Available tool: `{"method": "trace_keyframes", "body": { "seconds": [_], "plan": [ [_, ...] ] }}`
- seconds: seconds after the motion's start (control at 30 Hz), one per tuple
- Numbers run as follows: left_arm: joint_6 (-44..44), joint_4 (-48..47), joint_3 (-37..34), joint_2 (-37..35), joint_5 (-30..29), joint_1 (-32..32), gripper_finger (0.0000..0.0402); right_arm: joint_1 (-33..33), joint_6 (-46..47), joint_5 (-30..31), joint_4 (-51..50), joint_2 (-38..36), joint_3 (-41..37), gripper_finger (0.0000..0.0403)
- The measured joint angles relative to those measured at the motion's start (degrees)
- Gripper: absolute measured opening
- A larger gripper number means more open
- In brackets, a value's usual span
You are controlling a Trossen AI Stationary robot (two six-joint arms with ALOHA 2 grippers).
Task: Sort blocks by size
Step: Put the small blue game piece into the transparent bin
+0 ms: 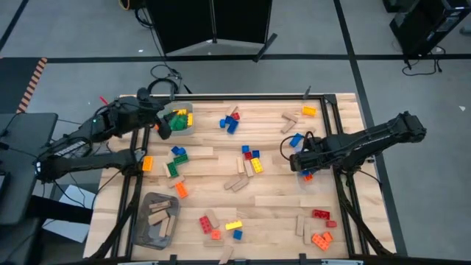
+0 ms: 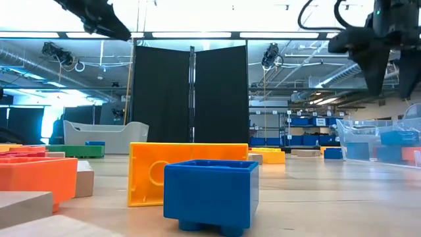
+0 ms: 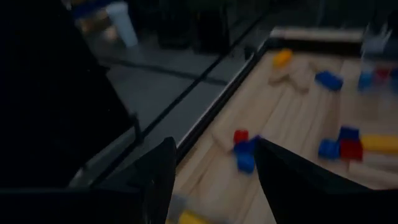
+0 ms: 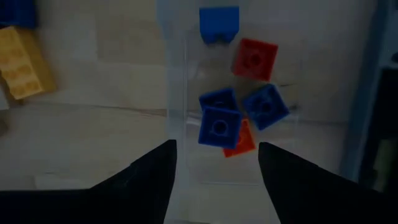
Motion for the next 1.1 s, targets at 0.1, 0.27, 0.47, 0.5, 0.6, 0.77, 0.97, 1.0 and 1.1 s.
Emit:
{"method": "trace_keyframes", "body": {
  "seconds": [0.1,0.27,0.47,0.5,0.6,0.77,0.97,1.0,1.1],
  "plan": [
    [-1.73,-12.67,5.27,2.79,-0.39,0.0,0.0224,0.33,-1.31,1.28,-1.67,0.0,1.98,0.0241],
    [-14.83,-32.19,12.93,11.72,-0.49,0.0,0.0224,0.31,-5.33,2.98,-2.13,0.0,3.36,0.0239],
    [-24.96,-46.13,16.44,23.75,-0.57,0.01,0.0224,0.31,-9.84,3.69,-2.33,0.0,3.55,0.024],
    [-26.01,-47.34,16.39,25.57,-0.1,0.0,0.0224,0.31,-10.67,3.7,-2.33,0.0,3.55,0.024],
    [-28.3,-48.57,15.44,29.86,1.35,-0.41,0.0224,0.31,-13.16,3.73,-2.35,0.0,3.55,0.0239],
    [-32.7,-48.24,13.58,33.18,5.03,-2.57,0.0224,0.33,-16.74,3.88,-2.37,0.0,3.55,0.0236],
    [-44.0,-46.63,12.85,33.13,5.29,-8.26,0.0224,1.32,-18.99,5.48,-2.41,0.0,3.55,0.0237],
    [-45.4,-46.38,12.85,33.08,5.3,-9.42,0.0224,1.49,-19.59,5.71,-2.42,0.0,3.55,0.0237],
    [-49.58,-46.01,12.85,33.3,5.31,-12.89,0.0224,2.02,-20.81,6.63,-2.42,0.0,3.55,0.0235]
  ]
}}
